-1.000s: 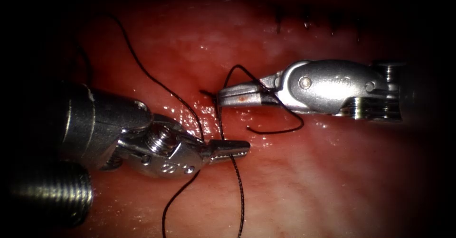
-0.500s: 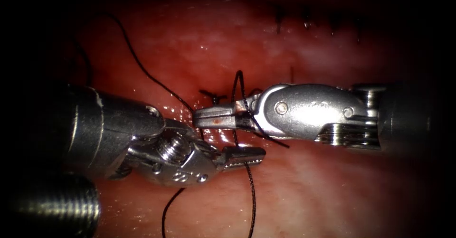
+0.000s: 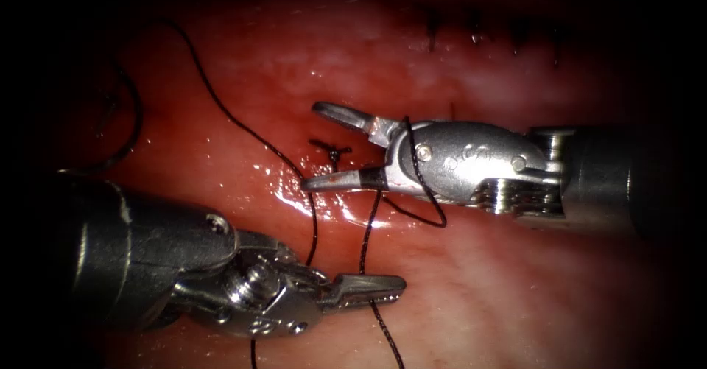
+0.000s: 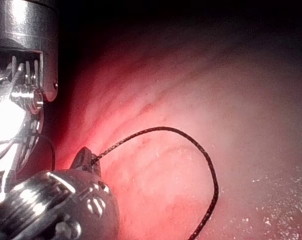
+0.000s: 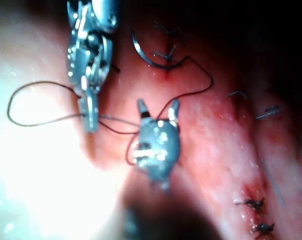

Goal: Wound Closure

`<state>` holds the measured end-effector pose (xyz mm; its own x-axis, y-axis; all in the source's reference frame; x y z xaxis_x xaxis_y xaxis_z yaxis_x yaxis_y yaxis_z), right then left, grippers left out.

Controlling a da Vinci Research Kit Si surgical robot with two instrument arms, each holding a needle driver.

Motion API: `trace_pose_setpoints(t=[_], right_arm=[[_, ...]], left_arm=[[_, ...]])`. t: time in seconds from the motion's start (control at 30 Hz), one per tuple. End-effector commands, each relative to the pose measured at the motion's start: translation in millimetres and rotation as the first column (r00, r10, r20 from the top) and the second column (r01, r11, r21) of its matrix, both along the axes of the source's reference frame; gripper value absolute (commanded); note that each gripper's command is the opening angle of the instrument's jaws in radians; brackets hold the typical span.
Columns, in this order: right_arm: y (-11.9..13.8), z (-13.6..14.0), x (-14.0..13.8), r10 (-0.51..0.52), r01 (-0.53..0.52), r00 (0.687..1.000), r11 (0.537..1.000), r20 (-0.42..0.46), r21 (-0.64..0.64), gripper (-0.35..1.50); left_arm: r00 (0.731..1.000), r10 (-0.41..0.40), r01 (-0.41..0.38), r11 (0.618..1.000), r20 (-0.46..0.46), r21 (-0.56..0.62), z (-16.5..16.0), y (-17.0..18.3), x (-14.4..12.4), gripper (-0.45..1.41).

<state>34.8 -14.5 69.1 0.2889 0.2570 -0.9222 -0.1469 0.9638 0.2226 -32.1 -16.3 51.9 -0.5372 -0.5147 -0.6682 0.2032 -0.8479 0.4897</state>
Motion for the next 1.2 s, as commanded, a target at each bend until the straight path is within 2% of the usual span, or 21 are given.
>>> trace_pose_setpoints(t=[0.03, 0.1, 0.3, 0.5, 0.7, 0.83, 1.07, 1.2], right_arm=[[-0.6, 0.9, 0.7, -0.022, 0.022, 1.000, 1.000, 0.018, -0.002, 1.15], [-1.3, 1.5, 0.6, -0.061, 0.061, 0.997, 0.998, 0.050, -0.002, 1.11], [-2.1, 1.7, 0.1, -0.115, 0.115, 0.993, 0.993, 0.038, 0.007, 1.06], [-2.8, 1.9, -0.2, -0.162, 0.162, 0.987, 0.987, 0.024, 0.012, 1.01], [-3.9, 2.6, 0.0, -0.220, 0.220, 0.975, 0.975, 0.011, 0.012, 0.96], [-4.3, 2.7, 0.0, -0.249, 0.250, 0.968, 0.968, -0.007, 0.011, 0.96], [-4.8, 2.3, -0.8, -0.314, 0.315, 0.948, 0.949, -0.057, 0.003, 0.86], [-4.8, 2.2, -1.3, -0.341, 0.342, 0.935, 0.940, -0.097, -0.002, 0.74]], left_arm=[[1.000, 0.001, -0.002, 1.000, -0.005, -0.005, 0.2, 0.3, -0.4, -0.45], [0.999, 0.011, -0.012, 0.999, -0.032, -0.039, -1.0, 1.3, 0.6, -0.45], [0.987, 0.055, -0.067, 0.995, -0.148, -0.079, -2.4, 4.1, 3.1, -0.45], [0.982, 0.056, -0.074, 0.993, -0.182, -0.094, -3.0, 6.4, 4.3, -0.45], [0.988, 0.136, -0.140, 0.989, -0.074, -0.053, -2.4, 8.0, 3.7, -0.45], [0.986, 0.159, -0.162, 0.985, -0.047, -0.055, -1.8, 9.5, 3.7, -0.45], [0.986, 0.166, -0.167, 0.985, -0.021, -0.044, 0.0, 12.3, 4.3, -0.45], [0.987, 0.161, -0.160, 0.986, 0.008, -0.034, 1.3, 13.8, 4.6, -0.45]])
